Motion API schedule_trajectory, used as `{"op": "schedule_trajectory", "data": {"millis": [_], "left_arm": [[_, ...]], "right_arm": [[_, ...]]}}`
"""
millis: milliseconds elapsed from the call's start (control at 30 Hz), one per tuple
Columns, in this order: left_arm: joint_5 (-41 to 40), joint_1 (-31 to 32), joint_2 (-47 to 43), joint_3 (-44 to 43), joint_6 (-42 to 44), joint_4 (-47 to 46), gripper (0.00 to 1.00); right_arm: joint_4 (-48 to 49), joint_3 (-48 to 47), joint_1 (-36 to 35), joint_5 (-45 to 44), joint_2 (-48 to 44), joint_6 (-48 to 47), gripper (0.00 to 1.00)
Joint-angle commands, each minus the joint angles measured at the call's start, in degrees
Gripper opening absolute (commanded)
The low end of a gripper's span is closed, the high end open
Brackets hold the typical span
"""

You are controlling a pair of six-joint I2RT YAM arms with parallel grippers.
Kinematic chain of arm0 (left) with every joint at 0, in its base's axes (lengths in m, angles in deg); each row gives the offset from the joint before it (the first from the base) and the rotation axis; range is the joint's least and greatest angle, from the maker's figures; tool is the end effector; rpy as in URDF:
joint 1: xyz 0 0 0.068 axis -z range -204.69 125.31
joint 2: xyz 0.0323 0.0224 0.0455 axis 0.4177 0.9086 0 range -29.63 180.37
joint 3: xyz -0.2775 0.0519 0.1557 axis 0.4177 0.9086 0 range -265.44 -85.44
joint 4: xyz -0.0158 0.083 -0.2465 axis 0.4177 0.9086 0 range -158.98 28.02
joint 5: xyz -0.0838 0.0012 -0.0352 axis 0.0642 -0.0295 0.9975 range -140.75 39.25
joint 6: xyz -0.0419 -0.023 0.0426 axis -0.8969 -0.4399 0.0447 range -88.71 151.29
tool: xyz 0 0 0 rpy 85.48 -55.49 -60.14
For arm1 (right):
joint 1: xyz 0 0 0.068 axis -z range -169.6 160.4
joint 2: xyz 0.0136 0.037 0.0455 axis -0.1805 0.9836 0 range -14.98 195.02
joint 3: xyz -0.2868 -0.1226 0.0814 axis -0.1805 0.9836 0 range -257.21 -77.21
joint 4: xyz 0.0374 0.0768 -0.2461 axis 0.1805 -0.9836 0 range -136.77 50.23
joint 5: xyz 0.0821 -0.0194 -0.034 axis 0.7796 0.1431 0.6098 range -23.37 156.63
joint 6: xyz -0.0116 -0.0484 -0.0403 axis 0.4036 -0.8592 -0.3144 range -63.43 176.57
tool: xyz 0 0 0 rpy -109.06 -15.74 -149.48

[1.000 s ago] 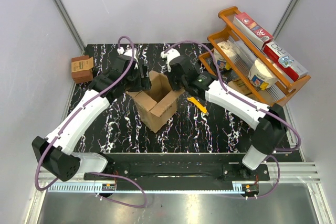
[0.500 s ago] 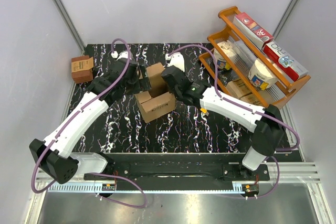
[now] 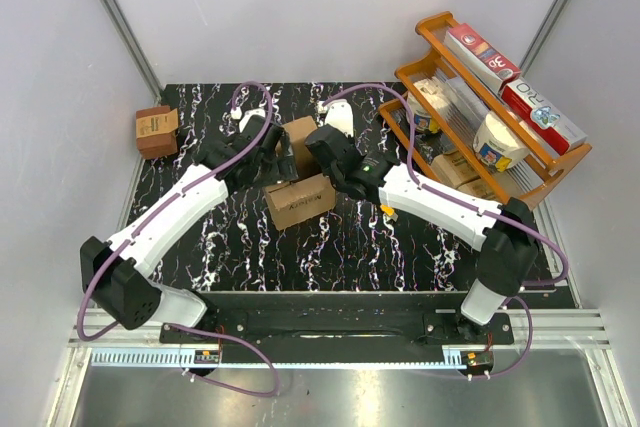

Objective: Unpack the express box

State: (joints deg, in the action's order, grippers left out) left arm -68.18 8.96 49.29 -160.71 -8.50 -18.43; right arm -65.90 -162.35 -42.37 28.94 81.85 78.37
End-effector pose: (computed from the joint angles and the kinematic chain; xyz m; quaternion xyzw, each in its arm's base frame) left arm 0.2395 -0.1415 0.3686 -0.0968 0.9368 -0.0661 0.3297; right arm 0.2650 0.2986 0.3660 -0.0900 0.8570 0.0212 0.5069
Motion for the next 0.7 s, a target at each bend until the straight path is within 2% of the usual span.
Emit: {"op": "schedule_trajectory", "data": {"millis": [0, 100, 133, 200, 333, 667], "left_arm": [[-2.0, 0.2, 0.4, -0.5, -0.4, -3.2, 0.97], [-3.4, 0.1, 0.8, -1.2, 0.4, -2.5, 0.88], [-3.7, 0.0, 0.5, -1.5, 1.5, -2.1, 0.80], [-4.3, -0.4, -0.3, -2.3, 2.2, -1.5, 0.77], [-4.2, -2.0, -3.9, -2.3, 3.8, -1.1, 0.76], [-4.0, -5.4, -12.0, 1.3, 3.8, -0.3, 0.81]], "right_arm": [[1.1, -2.8, -0.1, -1.3, 0.6, 1.7, 0.00], [-0.1, -3.4, -0.1, -2.3, 1.0, 2.1, 0.00], [-0.6, -4.1, -0.1, -2.9, 1.4, 2.6, 0.00], [-1.9, -4.9, -0.2, -4.1, 1.8, 3.1, 0.00], [-3.0, -6.2, -0.1, -4.8, 2.7, 3.3, 0.00], [-3.8, -7.1, 0.0, -5.5, 3.6, 3.0, 0.00]]}}
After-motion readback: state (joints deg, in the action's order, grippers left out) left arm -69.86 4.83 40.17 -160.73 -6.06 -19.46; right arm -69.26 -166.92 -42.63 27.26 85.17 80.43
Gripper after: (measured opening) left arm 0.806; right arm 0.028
